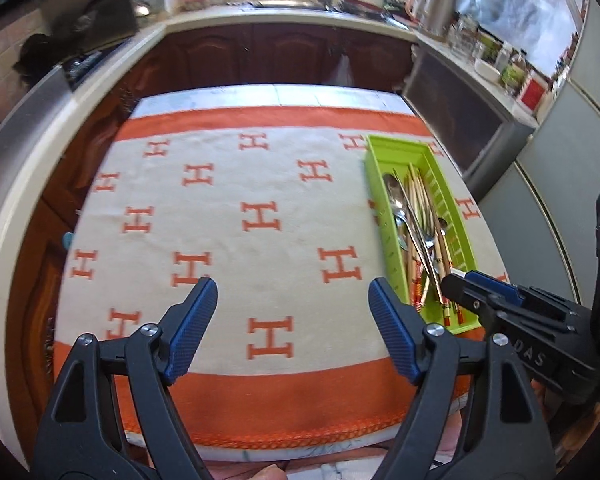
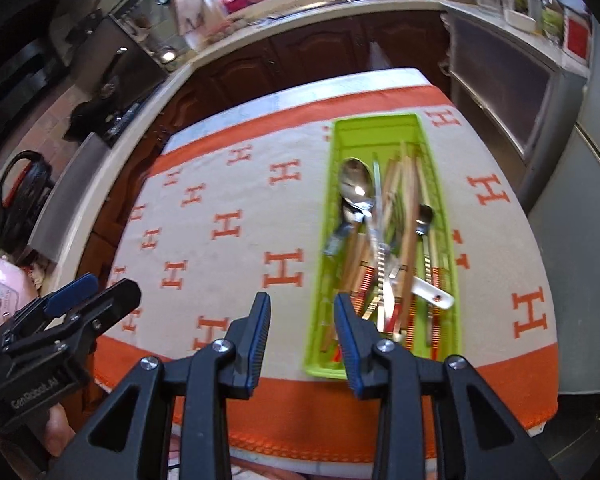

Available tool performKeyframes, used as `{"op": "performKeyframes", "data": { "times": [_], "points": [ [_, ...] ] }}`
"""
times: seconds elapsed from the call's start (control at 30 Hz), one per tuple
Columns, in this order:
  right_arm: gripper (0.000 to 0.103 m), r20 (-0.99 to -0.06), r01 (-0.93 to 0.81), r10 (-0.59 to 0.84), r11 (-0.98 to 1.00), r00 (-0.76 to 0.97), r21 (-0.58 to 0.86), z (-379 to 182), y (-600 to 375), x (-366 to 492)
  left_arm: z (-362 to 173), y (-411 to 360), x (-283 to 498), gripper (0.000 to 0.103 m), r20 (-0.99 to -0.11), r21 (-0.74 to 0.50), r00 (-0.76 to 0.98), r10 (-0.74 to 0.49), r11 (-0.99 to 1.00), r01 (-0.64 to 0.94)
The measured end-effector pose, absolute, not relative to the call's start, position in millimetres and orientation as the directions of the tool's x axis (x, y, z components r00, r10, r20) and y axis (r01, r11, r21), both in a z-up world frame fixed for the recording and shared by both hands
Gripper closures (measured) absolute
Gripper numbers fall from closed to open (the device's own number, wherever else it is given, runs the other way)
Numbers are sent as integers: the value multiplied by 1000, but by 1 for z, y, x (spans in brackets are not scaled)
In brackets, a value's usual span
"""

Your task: Organize utensils

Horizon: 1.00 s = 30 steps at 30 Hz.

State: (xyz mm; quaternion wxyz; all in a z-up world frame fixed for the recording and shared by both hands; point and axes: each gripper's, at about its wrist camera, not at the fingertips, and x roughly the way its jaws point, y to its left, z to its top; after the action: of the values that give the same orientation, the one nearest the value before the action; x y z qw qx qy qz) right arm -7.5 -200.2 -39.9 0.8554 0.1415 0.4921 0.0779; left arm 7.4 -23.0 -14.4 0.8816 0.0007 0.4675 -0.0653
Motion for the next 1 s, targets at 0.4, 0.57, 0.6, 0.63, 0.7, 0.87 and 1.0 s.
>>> {"op": "performKeyframes", "data": {
  "times": [0.4,0.57,0.6,0.63,0.7,0.87,1.0],
  "points": [
    [68,-725,-106,282,954,629,280,16,-147,-19,35,21,-18,21,-732,-6,681,-20,1000,23],
    [68,-726,-120,273,959,631,257,17,-135,-17,35,29,-17,20,-736,0,677,-7,1000,10],
    [68,-724,-121,269,960,636,251,18,-133,-17,35,30,-16,20,-738,-3,675,-8,1000,9],
    [68,-722,-123,266,961,638,246,18,-132,-16,33,30,-14,20,-739,-4,673,-9,1000,8],
    [68,-722,-125,264,962,639,242,19,-130,-15,30,29,-10,20,-742,-5,670,-8,1000,7],
    [68,-731,-125,266,962,628,243,15,-127,-10,26,32,-3,20,-748,-14,663,-10,1000,-2],
    [68,-737,-125,267,962,621,243,12,-125,-7,24,33,1,20,-753,-18,658,-10,1000,-5]
  ]
}}
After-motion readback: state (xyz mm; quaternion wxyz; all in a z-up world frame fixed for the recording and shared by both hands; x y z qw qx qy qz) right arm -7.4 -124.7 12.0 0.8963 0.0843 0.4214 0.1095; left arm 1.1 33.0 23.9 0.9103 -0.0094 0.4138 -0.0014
